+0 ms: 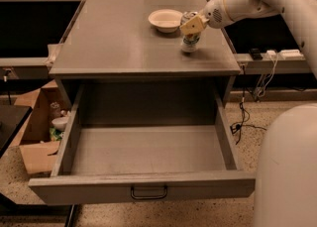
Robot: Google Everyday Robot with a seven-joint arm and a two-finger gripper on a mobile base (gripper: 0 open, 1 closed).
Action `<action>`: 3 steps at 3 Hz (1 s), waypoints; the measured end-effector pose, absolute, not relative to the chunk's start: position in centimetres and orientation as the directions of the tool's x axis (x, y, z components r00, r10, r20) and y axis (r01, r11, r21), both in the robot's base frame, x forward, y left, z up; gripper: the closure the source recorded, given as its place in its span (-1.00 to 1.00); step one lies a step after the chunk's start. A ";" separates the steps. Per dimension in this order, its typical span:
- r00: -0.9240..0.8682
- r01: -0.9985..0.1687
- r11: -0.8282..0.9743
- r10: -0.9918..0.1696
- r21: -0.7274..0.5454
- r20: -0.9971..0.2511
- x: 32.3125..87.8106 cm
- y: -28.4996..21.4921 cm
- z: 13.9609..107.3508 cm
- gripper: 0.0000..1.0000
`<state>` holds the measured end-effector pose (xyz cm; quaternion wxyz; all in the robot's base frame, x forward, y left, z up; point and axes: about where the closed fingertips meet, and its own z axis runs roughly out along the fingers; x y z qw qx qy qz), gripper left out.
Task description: Pick 7up can from top drawer and place on counter
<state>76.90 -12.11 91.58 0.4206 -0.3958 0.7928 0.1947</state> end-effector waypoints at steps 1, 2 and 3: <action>-0.333 -0.791 0.611 -0.464 -0.024 -0.821 76.9 -12.1 91.6 0.23; -0.333 -0.791 0.611 -0.464 -0.024 -0.821 76.9 -12.1 91.6 -0.23; -0.333 -0.791 0.611 -0.464 -0.024 -0.821 76.9 -12.1 91.6 -0.70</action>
Offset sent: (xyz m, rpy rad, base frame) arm 0.0000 0.0000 0.0000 0.0000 0.0000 0.0000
